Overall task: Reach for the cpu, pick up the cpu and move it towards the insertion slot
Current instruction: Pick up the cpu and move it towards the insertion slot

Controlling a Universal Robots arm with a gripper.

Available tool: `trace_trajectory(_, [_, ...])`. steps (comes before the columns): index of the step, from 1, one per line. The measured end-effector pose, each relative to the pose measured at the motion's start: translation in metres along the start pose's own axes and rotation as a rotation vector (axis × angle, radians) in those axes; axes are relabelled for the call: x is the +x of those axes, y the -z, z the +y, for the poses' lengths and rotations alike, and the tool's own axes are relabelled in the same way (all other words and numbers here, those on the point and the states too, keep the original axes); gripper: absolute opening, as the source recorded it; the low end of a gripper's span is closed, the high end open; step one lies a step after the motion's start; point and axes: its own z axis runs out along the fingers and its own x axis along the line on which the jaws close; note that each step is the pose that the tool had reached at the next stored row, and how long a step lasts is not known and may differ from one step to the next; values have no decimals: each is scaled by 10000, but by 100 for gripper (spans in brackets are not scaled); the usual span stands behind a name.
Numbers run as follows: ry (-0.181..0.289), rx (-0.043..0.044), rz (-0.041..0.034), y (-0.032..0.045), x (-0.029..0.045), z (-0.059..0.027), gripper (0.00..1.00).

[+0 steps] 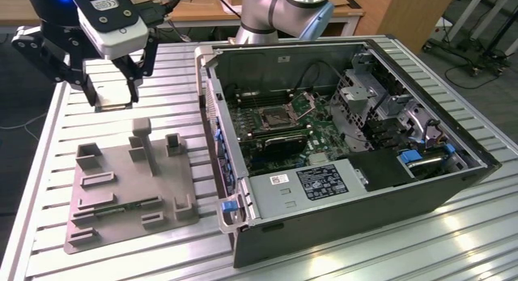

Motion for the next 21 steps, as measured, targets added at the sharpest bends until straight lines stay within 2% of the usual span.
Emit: trace_trajectory(21, [0,0,-1,0,-89,1,55])
